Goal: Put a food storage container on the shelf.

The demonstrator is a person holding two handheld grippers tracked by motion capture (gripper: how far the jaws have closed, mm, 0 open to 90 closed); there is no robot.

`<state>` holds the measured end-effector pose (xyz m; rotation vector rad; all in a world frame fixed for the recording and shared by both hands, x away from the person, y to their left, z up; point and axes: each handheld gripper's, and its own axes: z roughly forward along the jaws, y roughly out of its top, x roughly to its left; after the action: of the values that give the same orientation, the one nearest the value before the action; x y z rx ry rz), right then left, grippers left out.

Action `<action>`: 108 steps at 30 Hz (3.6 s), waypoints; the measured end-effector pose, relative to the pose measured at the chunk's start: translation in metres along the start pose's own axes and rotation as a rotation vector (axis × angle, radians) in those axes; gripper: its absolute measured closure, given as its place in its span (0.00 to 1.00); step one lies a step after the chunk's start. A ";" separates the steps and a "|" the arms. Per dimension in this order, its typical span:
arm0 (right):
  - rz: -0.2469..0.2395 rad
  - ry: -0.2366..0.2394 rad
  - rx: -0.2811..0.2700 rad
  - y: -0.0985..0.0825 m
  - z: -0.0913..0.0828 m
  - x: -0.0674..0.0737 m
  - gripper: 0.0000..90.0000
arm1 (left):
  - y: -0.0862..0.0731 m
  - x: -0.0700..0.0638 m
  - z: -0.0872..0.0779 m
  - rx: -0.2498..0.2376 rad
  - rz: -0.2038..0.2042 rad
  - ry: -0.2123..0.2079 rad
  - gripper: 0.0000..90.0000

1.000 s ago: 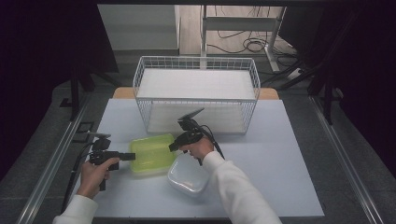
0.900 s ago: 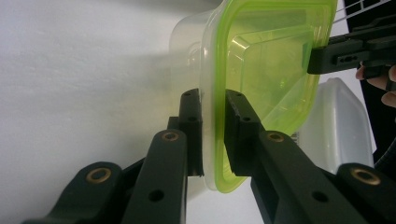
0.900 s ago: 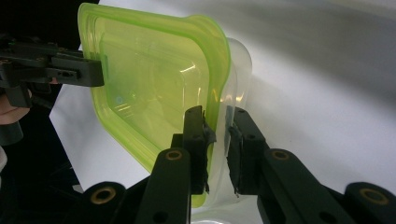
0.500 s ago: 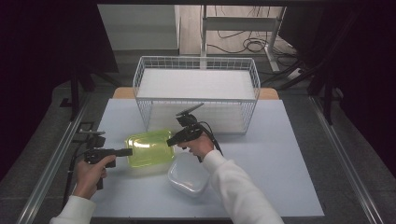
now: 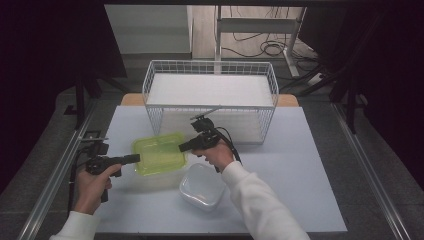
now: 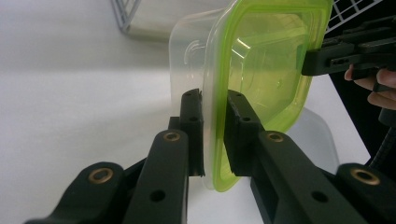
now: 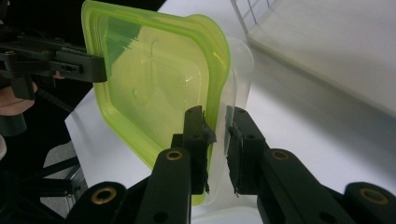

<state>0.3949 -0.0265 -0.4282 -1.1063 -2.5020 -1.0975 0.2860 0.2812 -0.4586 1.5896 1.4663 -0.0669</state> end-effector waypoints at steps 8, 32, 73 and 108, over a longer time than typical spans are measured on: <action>-0.055 -0.005 -0.058 -0.003 -0.023 0.007 0.87 | 0.004 -0.021 -0.007 -0.033 0.054 0.002 0.88; -0.162 -0.081 -0.160 -0.002 -0.096 0.017 0.86 | 0.040 -0.079 -0.007 -0.071 0.185 -0.041 0.87; -0.049 -0.158 -0.329 0.063 -0.210 -0.032 0.86 | 0.187 -0.147 0.045 -0.036 0.255 -0.149 0.88; 0.168 -0.105 -0.322 0.083 -0.179 -0.103 0.84 | 0.226 -0.115 0.103 0.084 0.057 -0.158 0.88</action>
<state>0.5051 -0.1722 -0.3007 -1.4629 -2.3057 -1.4608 0.4885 0.1641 -0.3167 1.6536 1.3107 -0.2192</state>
